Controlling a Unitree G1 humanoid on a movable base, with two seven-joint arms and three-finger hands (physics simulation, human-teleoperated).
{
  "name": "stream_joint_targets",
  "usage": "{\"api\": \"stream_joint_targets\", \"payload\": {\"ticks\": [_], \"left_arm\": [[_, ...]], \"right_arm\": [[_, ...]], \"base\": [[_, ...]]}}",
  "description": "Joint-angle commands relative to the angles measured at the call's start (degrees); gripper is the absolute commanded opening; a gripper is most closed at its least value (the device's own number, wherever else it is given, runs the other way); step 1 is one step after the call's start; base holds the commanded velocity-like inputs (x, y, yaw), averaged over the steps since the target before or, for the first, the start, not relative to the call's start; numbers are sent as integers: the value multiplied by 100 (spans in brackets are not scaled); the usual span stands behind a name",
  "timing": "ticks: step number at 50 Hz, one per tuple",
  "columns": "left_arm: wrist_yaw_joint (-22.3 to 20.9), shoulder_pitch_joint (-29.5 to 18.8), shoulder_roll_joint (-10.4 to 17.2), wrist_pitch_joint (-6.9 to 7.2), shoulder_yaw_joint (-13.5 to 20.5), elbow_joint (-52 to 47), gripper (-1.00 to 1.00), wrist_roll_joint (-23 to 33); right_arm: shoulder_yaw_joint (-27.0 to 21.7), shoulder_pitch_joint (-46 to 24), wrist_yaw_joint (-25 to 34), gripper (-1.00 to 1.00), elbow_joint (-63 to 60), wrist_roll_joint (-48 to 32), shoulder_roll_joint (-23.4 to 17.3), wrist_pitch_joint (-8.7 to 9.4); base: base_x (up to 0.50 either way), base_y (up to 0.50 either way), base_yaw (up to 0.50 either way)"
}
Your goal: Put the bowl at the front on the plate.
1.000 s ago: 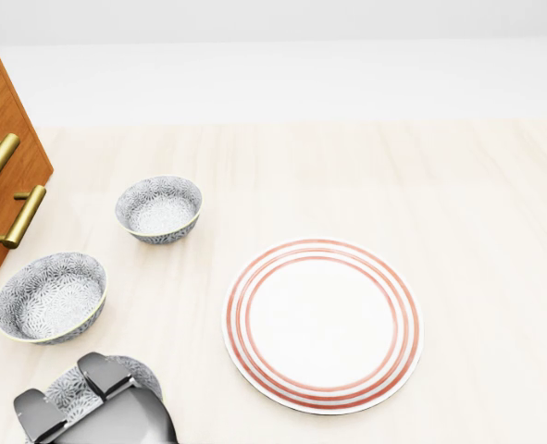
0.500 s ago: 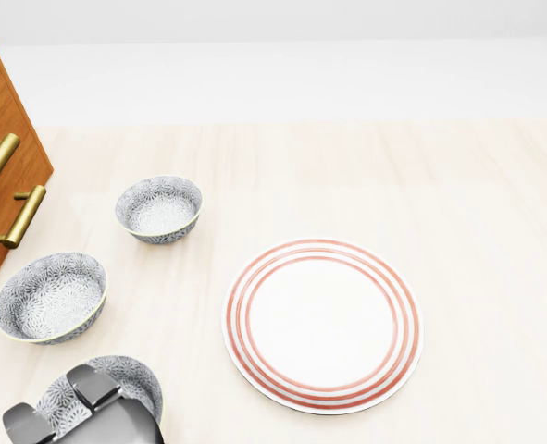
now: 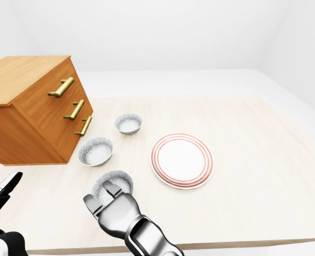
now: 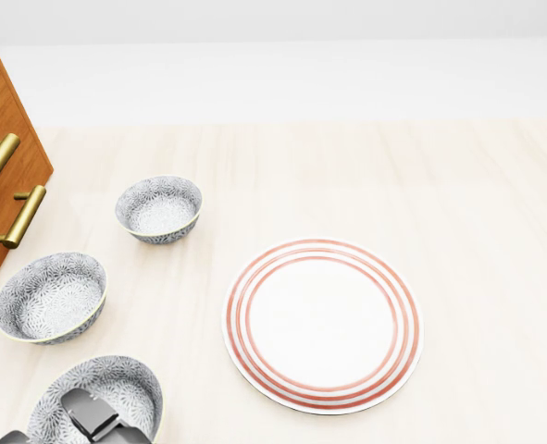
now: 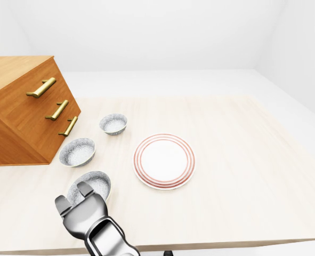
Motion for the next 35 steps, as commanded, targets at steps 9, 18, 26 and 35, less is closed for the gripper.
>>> {"api": "stream_joint_targets", "payload": {"ticks": [9, 18, 26, 35], "left_arm": [[-43, 26, -18, 0, 32, -30, 100, -26], [-27, 15, -18, 0, 1, -13, 100, -3], [-38, 16, -24, 0, 18, -48, 100, 7], [-41, 18, -23, 0, 10, -15, 100, 3]], "right_arm": [[-11, 260, -1080, 100, 221, 256, -232, 0], [74, 403, -1465, 100, 130, 380, -403, 0], [225, 605, -1774, 100, -188, 413, -631, 0], [298, 650, -2255, 100, 32, 559, -685, 0]], "base": [[0, 0, 0], [0, 0, 0], [0, 0, 0], [0, 0, 0]]}}
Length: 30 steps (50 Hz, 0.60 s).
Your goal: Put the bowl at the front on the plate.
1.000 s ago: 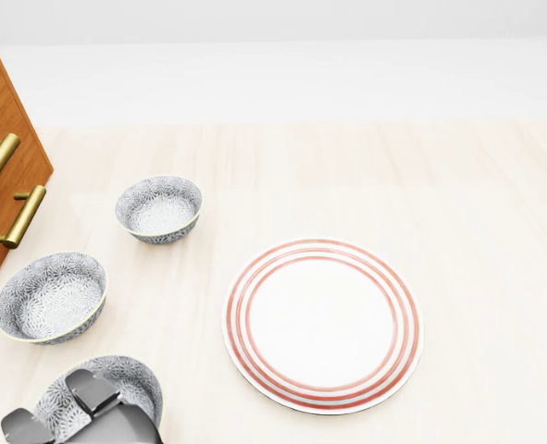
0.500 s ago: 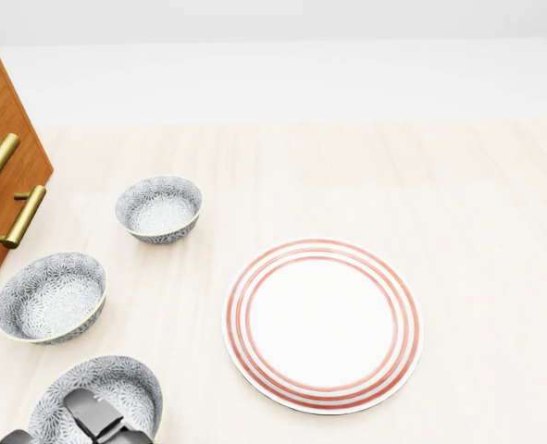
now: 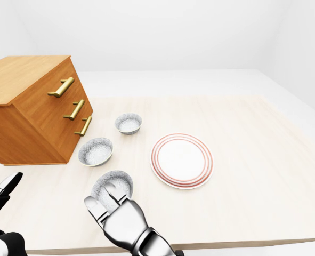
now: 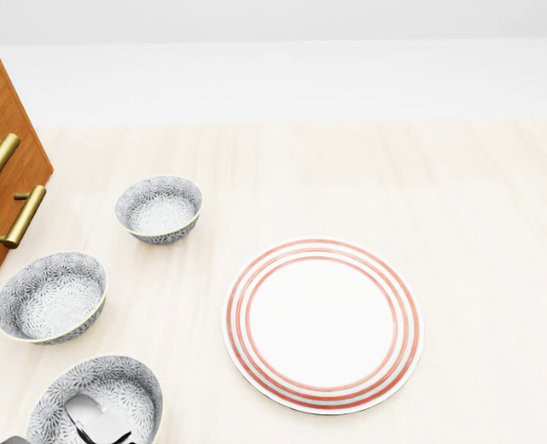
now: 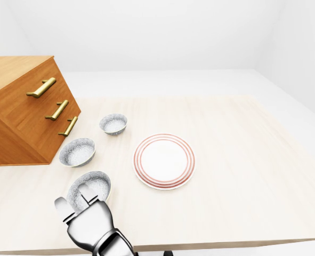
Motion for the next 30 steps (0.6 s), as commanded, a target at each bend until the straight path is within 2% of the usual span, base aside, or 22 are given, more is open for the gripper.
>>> {"api": "stream_joint_targets", "payload": {"ticks": [1, 21, 23, 26, 30], "left_arm": [[-5, 2, -1, 0, 0, 13, 100, -3], [-3, 3, 1, 0, -2, 14, 100, -6], [-5, 4, 4, 0, 6, 5, 100, -9], [-4, 0, 5, 0, 0, 7, 100, 7], [37, -28, 12, 0, -26, 92, 100, 21]], "right_arm": [[86, 85, -568, 100, 149, 196, -109, 0], [89, 81, -570, 100, 151, 200, -111, 0], [-37, 124, -732, 100, 164, 527, -144, 0], [-91, 149, -753, 100, 21, 527, -230, 0], [-225, 148, -1114, 100, 230, 730, -262, 0]], "base": [[0, 0, 0], [0, 0, 0], [0, 0, 0], [0, 0, 0], [0, 0, 0]]}}
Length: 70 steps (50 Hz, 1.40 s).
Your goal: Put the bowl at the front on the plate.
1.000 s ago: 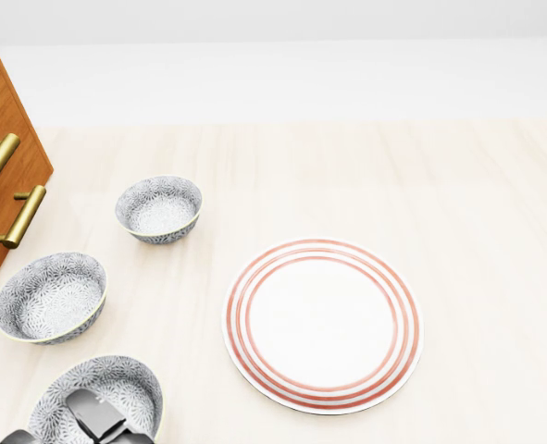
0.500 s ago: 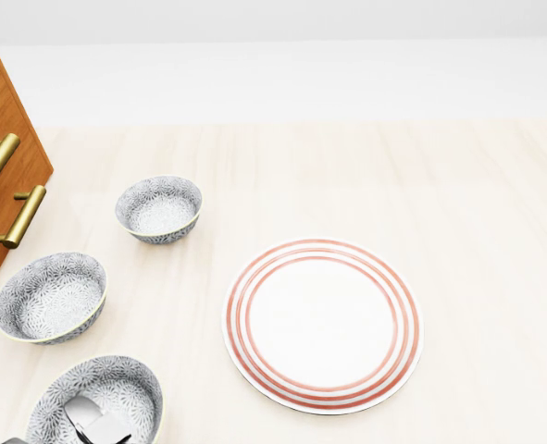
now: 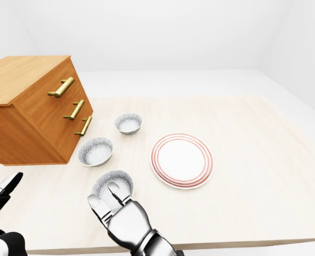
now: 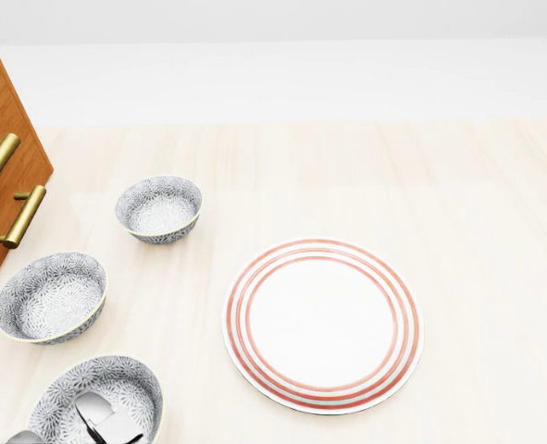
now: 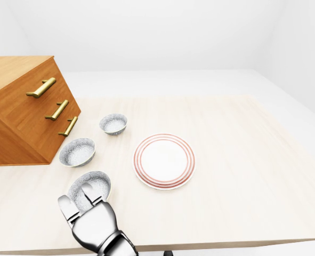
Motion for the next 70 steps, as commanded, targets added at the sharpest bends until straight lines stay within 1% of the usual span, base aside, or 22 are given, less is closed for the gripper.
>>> {"api": "stream_joint_targets", "payload": {"ticks": [1, 4, 7, 13, 15, 20, 25, 29, 34, 36, 39, 42, 44, 48, 55, 58, 62, 64, 70], "left_arm": [[39, -19, 13, 0, -20, 49, 100, 5], [45, -10, 26, 0, 5, -26, 100, -25], [30, -10, 21, 0, 12, -16, 100, -27], [31, -22, 13, 0, 6, 14, 100, -21], [37, -19, 17, 0, 3, 19, 100, -32], [23, -3, 21, 0, 39, -36, 100, -74], [44, -21, 9, 0, 12, 12, 100, -28], [48, -14, 19, 0, 17, -11, 100, -57], [32, -5, 20, 0, 50, -89, 100, -82], [7, 3, 4, 0, 44, -54, 100, -68], [22, -8, 18, 0, 60, -79, 100, -88], [10, -4, 7, 0, 40, -51, 100, -65], [12, -7, 4, 0, 22, -19, 100, -52], [23, -8, 17, 0, 35, -50, 100, -78], [25, -17, 18, 0, 22, -32, 100, -58], [33, -22, 22, 0, 21, -30, 100, -57], [25, -14, 16, 0, 22, -19, 100, -54], [35, -16, 23, 0, 30, -42, 100, -65], [45, -28, 27, 0, 3, 9, 100, -42]], "right_arm": [[-208, 33, -482, 100, 136, 411, -99, 0], [-277, 3, -509, 100, 140, 422, -88, 0], [-291, -27, -417, 100, 107, 380, -55, 0], [-435, -154, -456, 100, 442, 473, 77, 0], [-469, -186, -376, 100, 427, 373, 102, 0], [-762, -238, -572, 100, 705, 552, 113, 0], [-1046, -365, -932, 100, 1269, 754, 206, 0], [-1169, -413, -954, 100, 1404, 776, 278, 0], [-1188, -350, -757, 100, 1220, 686, 283, 0], [-1314, -388, -691, 100, 1139, 735, 249, 0], [-1273, -360, -294, 100, 561, 612, 197, 0], [-1204, -374, -51, 100, 309, 509, 190, 0], [-1228, -422, -19, 100, 347, 509, 189, 0], [-1247, -520, 118, 100, 452, 470, 280, 0], [-1086, -561, 840, 100, -53, 91, 383, 0], [-1064, -571, 986, 100, -100, 38, 393, 0], [-1122, -583, 897, 100, 220, 144, 412, 0], [-1083, -565, 952, 100, 275, 125, 438, 0], [-986, -481, 881, 100, 531, 208, 443, 0]], "base": [[0, 0, 0], [0, 0, 0], [0, 0, 0], [0, 0, 0], [0, 0, 0], [0, 0, 0], [0, 0, 0], [0, 0, 0], [0, 0, 0], [0, 0, 0], [0, 0, 0], [0, 0, 0], [0, 0, 0], [0, 0, 0], [0, 0, 0], [0, 0, 0], [0, 0, 0], [0, 0, 0], [0, 0, 0]]}}
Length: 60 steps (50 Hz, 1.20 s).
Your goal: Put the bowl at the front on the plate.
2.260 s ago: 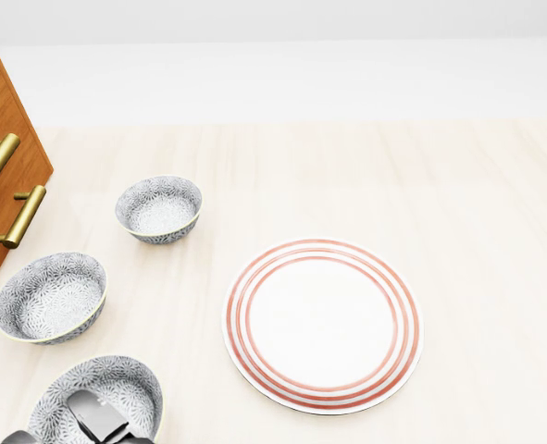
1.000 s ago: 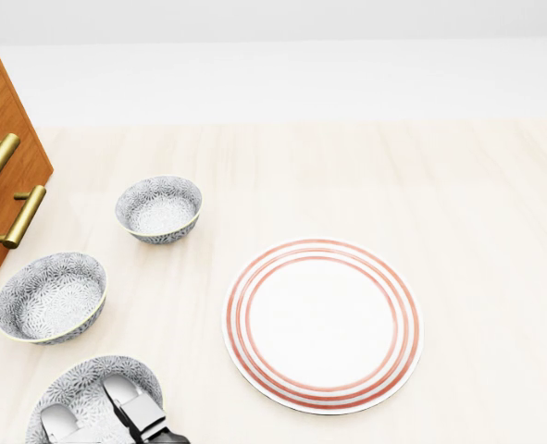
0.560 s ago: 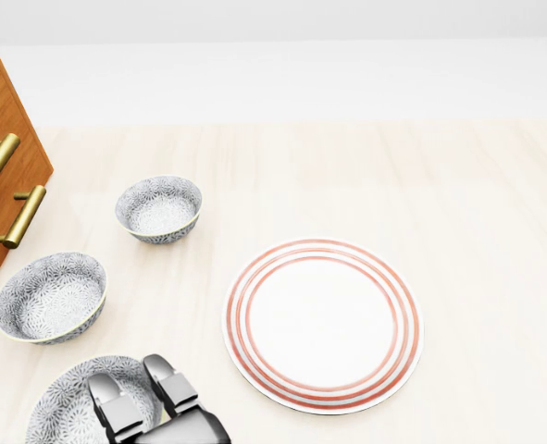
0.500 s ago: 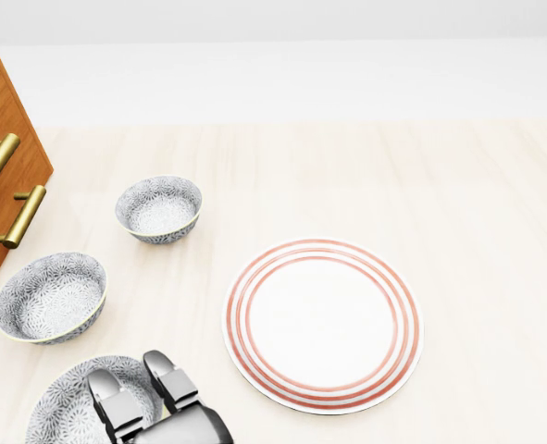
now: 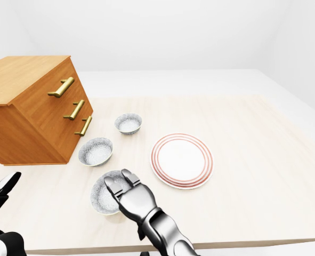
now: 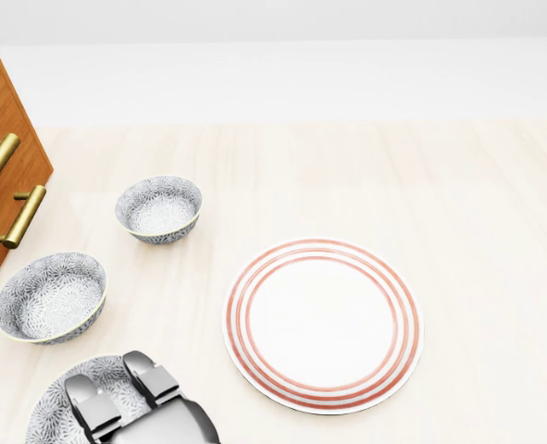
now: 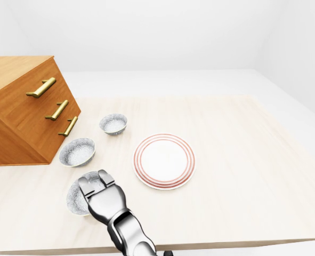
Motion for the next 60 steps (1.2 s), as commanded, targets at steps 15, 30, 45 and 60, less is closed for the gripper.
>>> {"api": "stream_joint_targets", "payload": {"ticks": [15, 30, 45, 60], "left_arm": [[19, -4, 19, 0, 29, -49, 100, -38], [27, -10, 15, 0, 6, 31, 100, -43], [49, -29, 42, 0, 26, 11, 100, -83], [68, -43, 45, 0, 17, 16, 100, -63]], "right_arm": [[179, 93, 523, 100, 248, 99, -8, 0], [53, -93, 1217, 100, 142, 83, 171, 0], [-183, -379, 1867, 100, 384, -83, 437, 0], [-442, -515, 1980, 100, 611, 114, 481, 0]], "base": [[0, 0, 0], [0, 0, 0], [0, 0, 0], [0, 0, 0]]}}
